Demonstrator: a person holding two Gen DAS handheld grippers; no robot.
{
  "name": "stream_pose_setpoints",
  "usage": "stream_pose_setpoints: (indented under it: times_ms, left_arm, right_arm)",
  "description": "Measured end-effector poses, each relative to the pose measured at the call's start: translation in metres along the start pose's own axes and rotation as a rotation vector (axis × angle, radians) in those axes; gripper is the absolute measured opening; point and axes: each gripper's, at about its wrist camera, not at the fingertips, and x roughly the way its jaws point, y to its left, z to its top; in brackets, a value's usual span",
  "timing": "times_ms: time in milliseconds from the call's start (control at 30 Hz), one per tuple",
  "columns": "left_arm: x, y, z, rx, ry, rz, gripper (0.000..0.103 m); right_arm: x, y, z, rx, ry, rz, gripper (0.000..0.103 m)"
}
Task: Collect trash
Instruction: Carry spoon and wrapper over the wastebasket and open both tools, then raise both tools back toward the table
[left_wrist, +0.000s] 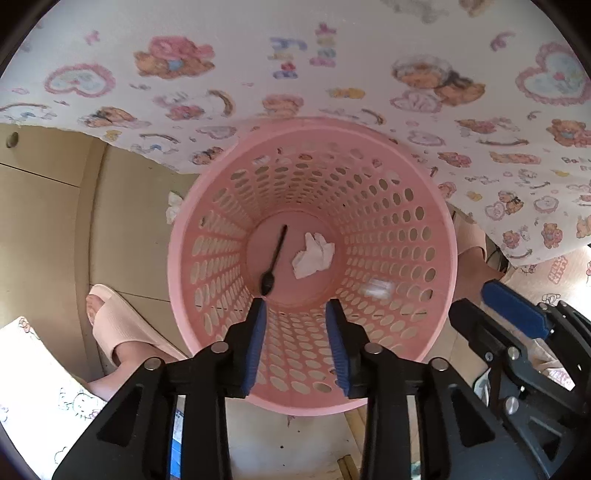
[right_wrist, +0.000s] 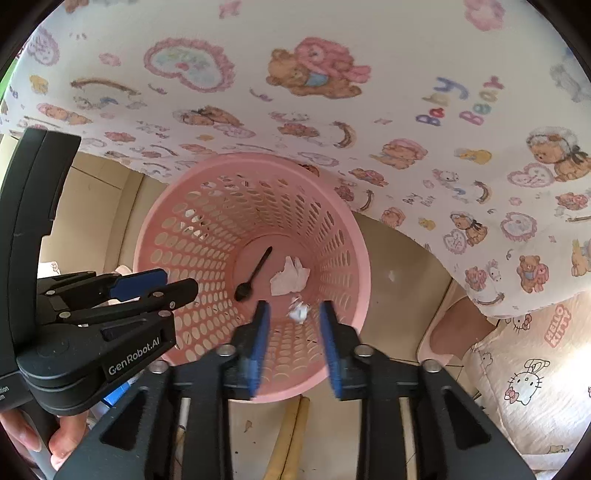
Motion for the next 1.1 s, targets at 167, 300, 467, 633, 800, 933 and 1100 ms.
stream_pose_setpoints:
  times_ms: [167, 300, 467, 633, 800, 933, 1100]
  left_arm:
    - [-0.022, 0.001, 0.001, -0.008, -0.075, 0.037, 0.039]
    - [-0.041, 0.000, 0.000, 0.000, -0.141, 0.091, 0.043]
    - [-0.064, 0.003, -0.001, -0.007, -0.201, 0.123, 0.054]
    - [-0.083, 0.006, -0.003, -0.027, -0.248, 0.135, 0.059]
    - [-0.104, 0.007, -0.009, -0.042, -0.304, 0.132, 0.060]
    - [-0.123, 0.008, -0.013, -0.054, -0.357, 0.151, 0.060]
    - [-0.144, 0.012, -0.020, -0.097, -0.447, 0.196, 0.060]
  right_arm:
    - [-0.007, -0.001, 0.001, 0.007, -0.027, -0.003, 0.050]
    - [-0.013, -0.005, 0.004, 0.035, -0.044, 0.007, 0.067]
    - [-0.027, -0.010, 0.007, 0.073, -0.089, -0.001, 0.077]
    - [-0.040, -0.015, 0.009, 0.093, -0.121, 0.001, 0.077]
    - [-0.057, -0.013, 0.010, 0.072, -0.173, -0.025, 0.077]
    - [-0.075, -0.007, 0.008, 0.031, -0.235, -0.047, 0.077]
    - [-0.099, -0.006, 0.004, 0.028, -0.305, -0.015, 0.077]
